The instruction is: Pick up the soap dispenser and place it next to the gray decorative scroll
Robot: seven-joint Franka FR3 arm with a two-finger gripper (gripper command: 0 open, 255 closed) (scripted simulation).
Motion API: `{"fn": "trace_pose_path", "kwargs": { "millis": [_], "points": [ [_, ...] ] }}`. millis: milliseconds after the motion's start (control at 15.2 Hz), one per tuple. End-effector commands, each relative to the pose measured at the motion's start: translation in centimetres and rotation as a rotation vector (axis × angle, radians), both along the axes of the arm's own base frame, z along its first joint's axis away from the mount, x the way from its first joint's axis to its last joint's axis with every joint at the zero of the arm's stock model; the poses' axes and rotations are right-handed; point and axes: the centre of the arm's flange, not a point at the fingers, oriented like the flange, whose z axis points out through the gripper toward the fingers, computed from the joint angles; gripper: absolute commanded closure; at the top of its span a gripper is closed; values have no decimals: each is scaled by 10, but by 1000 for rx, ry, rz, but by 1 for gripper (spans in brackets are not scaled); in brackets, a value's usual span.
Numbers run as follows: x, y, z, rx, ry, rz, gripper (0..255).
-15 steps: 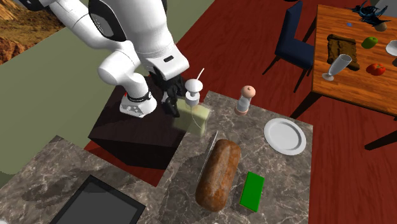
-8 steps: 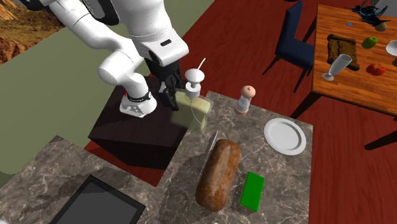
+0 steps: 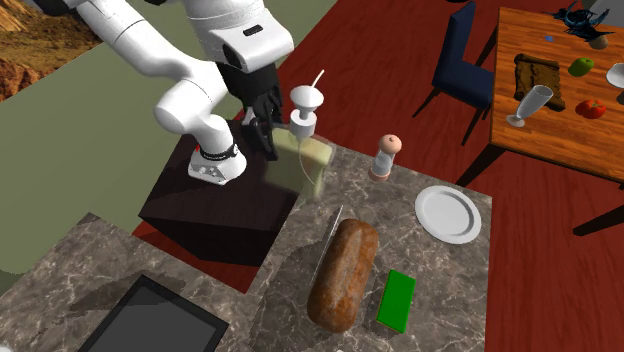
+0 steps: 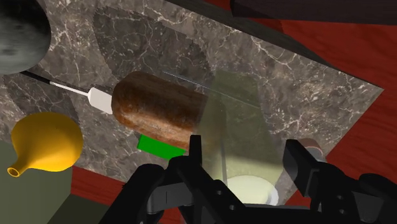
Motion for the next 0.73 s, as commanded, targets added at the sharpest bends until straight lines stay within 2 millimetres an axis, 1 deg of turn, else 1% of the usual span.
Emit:
{"fn": "trace_pose_path", "kwargs": {
  "millis": [0,66,660],
  "points": [
    [0,0,10,0,0,0,255],
    [0,0,11,0,0,0,255],
    [-3,-119,12,0,0,0,255]
  ]
}}
